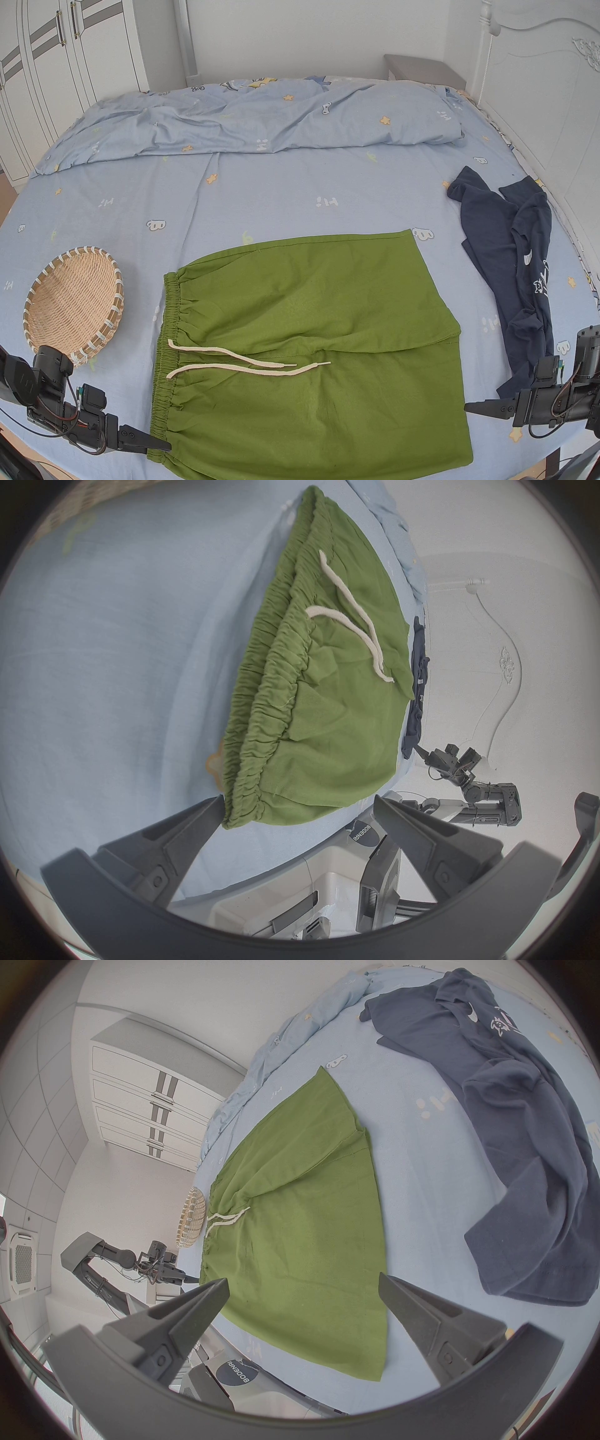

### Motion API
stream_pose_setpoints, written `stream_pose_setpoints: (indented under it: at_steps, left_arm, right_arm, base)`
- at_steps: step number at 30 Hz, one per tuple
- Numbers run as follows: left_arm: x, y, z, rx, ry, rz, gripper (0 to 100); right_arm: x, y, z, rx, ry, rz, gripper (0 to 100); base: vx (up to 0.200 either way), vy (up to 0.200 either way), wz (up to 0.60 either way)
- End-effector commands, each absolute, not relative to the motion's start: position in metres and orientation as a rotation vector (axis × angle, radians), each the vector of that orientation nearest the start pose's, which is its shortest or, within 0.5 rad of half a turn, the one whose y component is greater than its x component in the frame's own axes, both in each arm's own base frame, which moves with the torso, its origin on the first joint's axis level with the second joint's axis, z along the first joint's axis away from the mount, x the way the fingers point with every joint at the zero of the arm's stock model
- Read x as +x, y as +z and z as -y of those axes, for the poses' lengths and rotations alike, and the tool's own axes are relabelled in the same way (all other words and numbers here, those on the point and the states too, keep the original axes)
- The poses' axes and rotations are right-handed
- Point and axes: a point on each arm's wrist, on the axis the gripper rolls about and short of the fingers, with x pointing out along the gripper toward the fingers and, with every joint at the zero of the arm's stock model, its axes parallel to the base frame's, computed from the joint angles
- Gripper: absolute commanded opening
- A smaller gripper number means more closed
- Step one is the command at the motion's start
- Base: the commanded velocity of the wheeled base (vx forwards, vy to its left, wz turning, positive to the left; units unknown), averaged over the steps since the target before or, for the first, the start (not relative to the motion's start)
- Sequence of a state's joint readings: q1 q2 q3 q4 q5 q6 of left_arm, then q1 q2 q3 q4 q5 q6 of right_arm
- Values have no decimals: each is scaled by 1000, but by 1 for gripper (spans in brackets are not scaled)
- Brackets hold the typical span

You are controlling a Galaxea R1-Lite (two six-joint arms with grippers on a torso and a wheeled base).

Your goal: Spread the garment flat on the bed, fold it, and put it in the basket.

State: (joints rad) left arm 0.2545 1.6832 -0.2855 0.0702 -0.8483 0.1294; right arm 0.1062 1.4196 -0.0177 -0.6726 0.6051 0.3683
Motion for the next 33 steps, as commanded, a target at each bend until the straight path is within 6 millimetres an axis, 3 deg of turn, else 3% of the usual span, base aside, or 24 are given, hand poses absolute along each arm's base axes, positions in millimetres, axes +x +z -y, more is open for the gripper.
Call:
stream_pose_setpoints:
  at_steps: [1, 13, 33]
  left_arm:
    - [152, 39, -17, -669, -583, -1267, 100]
    - [146, 39, -22, -636, -500, -1279, 100]
    - [157, 30, -8, -573, -578, -1308, 100]
  right_arm:
    - [126, 68, -26, 526, 534, -859, 100]
    - [126, 68, -26, 529, 532, -861, 100]
    - [126, 68, -25, 527, 532, -857, 100]
  base:
    - [0, 0, 0]
    - [0, 0, 0]
    - [0, 0, 0]
